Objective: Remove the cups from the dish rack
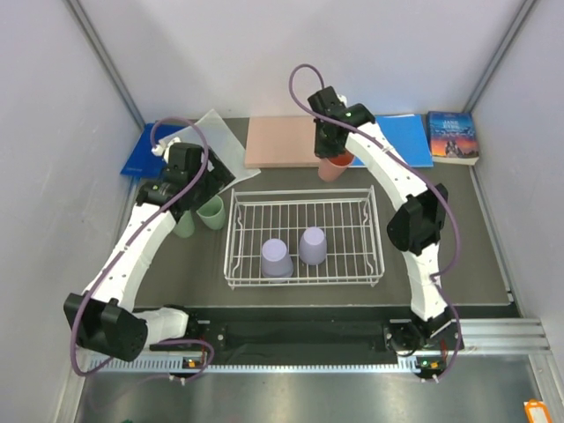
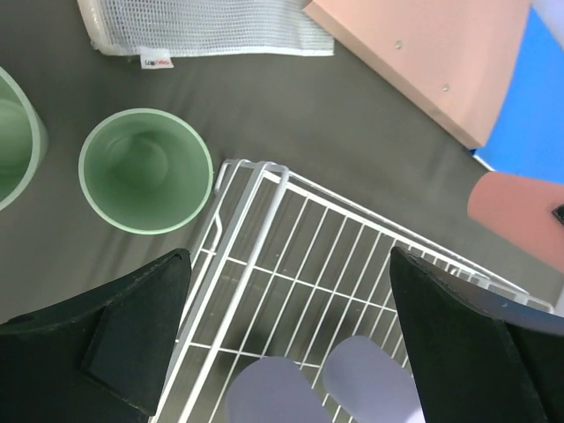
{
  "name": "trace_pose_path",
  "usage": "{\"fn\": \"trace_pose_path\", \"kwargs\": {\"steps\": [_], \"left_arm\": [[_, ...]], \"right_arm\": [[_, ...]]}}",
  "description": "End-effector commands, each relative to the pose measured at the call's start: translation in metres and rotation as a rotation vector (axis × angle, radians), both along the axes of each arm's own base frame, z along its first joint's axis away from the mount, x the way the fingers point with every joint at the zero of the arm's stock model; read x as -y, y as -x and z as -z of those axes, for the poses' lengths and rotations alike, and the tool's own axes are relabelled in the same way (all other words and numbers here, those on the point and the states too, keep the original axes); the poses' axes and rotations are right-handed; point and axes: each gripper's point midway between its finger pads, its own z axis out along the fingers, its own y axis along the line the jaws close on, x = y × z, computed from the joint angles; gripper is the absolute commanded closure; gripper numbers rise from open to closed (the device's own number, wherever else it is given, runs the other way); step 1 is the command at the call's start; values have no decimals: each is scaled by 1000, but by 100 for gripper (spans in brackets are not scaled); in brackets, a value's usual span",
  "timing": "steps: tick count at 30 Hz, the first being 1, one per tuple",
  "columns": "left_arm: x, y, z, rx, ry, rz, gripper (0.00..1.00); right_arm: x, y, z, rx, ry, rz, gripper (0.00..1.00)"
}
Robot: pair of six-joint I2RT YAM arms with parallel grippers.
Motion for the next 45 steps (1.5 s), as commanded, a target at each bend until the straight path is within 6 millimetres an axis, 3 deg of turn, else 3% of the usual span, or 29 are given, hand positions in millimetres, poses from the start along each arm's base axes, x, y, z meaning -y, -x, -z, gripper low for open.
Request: {"fn": "trace_pose_path", "kwargs": {"steps": [1,11,16,21,25,31,34,37,41,43,44,45], "left_arm": [[-1,-5,0,-5,-18,2,1],[-3,-2,13,-30,-38,4,1],[-4,0,18,-45,-45,5,1],[-4,-1,22,-56,-59,14,1],[-4,-3,24,-62,-66,20,1],[-3,-3,25,-64,-66,27,1],[-4,-2,24,-59,-68,28,1],[-6,-3,20,-41,-82,32,1],[-8,-3,13,-21,-99,40,1],[-7,-3,9,-8,-102,53,1],[-7,-2,5,5,-104,67,1],[-6,-2,2,14,-106,76,1]], "right_arm": [[-2,1,6,-1,24,-14,100],[-23,-14,43,-40,12,-37,100],[-40,-18,43,-29,-18,-52,100],[-44,-17,62,-72,-13,-62,100],[-48,-13,67,-85,-16,-78,85],[-51,-10,60,-68,-35,-91,60],[-53,-10,49,-44,-49,-96,55],[-55,-13,15,29,-94,-95,51],[-52,-10,-53,159,-177,-89,44],[-48,-7,-73,197,-198,-85,40],[-43,-1,-100,251,-224,-84,39],[-39,4,-97,247,-214,-79,38]]}}
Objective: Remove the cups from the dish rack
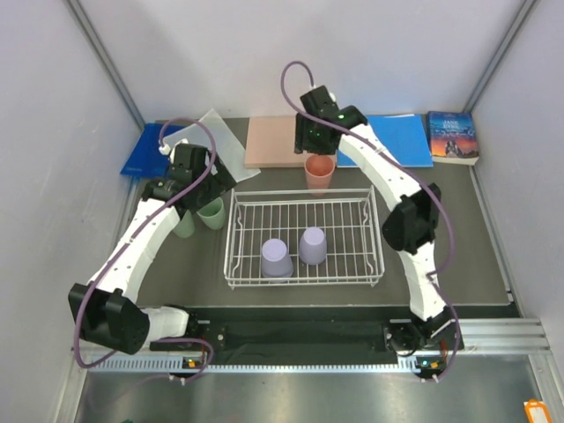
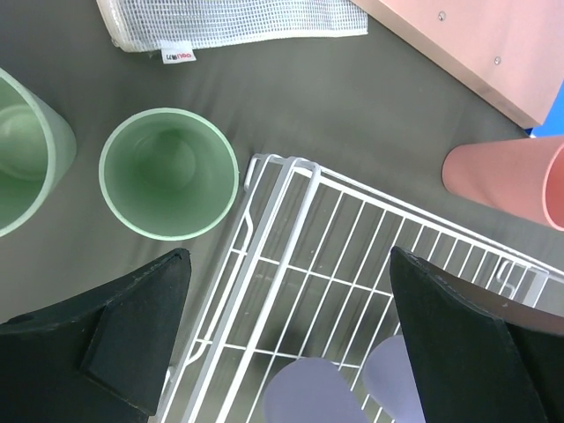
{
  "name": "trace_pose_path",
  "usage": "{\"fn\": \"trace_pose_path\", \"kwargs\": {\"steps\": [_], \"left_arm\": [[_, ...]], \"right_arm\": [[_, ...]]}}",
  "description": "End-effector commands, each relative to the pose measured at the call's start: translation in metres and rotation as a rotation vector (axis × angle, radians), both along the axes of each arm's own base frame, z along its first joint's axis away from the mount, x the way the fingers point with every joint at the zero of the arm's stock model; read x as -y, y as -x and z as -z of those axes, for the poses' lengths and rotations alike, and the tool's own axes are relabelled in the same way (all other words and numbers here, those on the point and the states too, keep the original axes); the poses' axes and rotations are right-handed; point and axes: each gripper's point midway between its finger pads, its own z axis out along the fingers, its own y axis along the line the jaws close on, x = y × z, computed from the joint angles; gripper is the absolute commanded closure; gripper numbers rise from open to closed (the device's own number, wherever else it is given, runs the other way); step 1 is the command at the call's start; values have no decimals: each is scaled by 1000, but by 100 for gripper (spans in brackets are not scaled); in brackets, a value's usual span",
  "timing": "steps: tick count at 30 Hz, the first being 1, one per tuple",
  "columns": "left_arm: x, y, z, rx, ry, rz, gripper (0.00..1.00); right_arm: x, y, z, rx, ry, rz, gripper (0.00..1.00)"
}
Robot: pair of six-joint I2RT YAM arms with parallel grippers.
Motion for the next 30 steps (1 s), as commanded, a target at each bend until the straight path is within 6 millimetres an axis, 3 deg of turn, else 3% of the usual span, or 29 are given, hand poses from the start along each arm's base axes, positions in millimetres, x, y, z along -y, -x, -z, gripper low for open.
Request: {"fn": "trace_pose_path", "kwargs": {"steps": [1,2,3,4,5,6,7,8,9,10,11,12,19,24,30], "left_arm": [[-1,-1,-27,98,-20,44,1],[0,1,-32,115,-31,79,1],[7,2,-36,127,-17,123,1],[15,4,-38,140,-13,166,1],[20,7,-38,141,-26,207,1],[28,12,-38,142,-20,250,1],[43,19,-36,145,-26,308,2],[49,25,-33,149,-45,343,3],[55,31,-31,148,-64,361,3],[68,41,-28,150,-103,394,3],[73,49,-24,141,-125,416,3],[77,56,-22,133,-138,429,3],[90,101,-20,131,-156,516,1],[95,128,-6,109,-149,560,1],[110,148,-7,135,-177,620,1]], "right_arm": [[7,20,-124,264,-152,3,36],[14,28,-160,362,-194,-2,34],[20,37,-136,330,-154,-1,31],[26,43,-135,344,-145,5,25],[35,53,-166,445,-180,15,23],[45,62,-132,404,-123,29,22],[52,67,-130,424,-111,49,20],[66,78,-142,476,-103,88,20],[72,82,-120,472,-70,105,20],[77,88,-117,493,-61,122,20],[82,99,-129,543,-65,128,20],[83,105,-118,553,-57,127,20],[75,136,-132,540,-104,55,15],[64,156,-125,517,-182,40,13],[61,176,-115,498,-194,37,11]]}}
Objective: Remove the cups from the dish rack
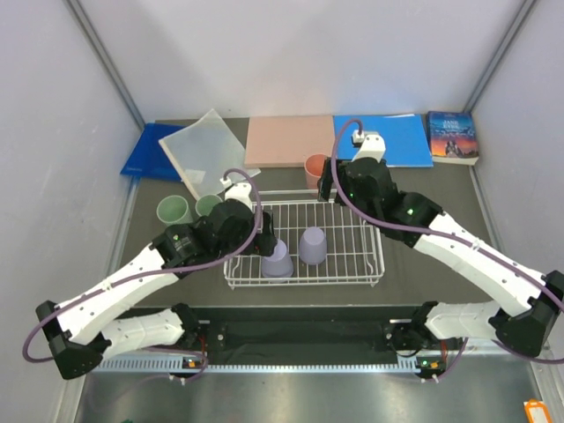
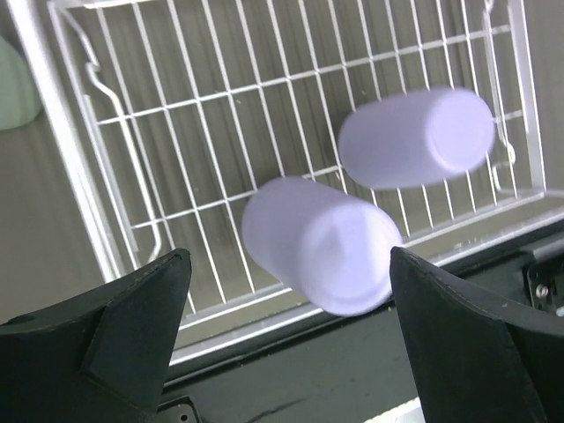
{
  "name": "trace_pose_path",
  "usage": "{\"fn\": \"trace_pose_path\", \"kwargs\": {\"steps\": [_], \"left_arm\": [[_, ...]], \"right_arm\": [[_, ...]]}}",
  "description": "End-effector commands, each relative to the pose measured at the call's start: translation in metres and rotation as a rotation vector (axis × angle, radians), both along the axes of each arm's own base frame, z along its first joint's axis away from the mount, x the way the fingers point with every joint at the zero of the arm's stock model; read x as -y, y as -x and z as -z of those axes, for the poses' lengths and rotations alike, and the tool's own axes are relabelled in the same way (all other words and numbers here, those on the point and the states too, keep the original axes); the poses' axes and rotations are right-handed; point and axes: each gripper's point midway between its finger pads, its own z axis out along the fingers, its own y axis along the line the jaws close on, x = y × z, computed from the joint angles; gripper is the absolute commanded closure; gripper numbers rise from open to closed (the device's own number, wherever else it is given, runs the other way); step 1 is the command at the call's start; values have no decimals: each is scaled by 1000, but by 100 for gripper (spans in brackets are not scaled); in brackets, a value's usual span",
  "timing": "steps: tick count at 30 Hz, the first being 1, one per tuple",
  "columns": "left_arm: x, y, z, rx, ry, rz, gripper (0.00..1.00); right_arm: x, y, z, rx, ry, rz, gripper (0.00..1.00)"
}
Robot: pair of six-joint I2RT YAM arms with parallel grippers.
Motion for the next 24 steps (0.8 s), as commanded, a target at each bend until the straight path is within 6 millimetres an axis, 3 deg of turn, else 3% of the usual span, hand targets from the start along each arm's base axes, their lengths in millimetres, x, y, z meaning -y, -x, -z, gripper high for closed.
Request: {"fn": "trace_pose_path", "kwargs": {"steps": [1,17,19,24], "left_arm": [[5,8,-1,31,-32,5,1],[19,2,33,28,-147,50,1],[21,2,30,27,-128,40,1],[21,-4,-1,94,-47,0,1]], "right_arm": [[-3,14,-14,35,-81,16,11],[5,31,1,6,-78,47,11],[4,30,1,6,-79,49,11],[1,30,5,-1,-83,43,11]]}}
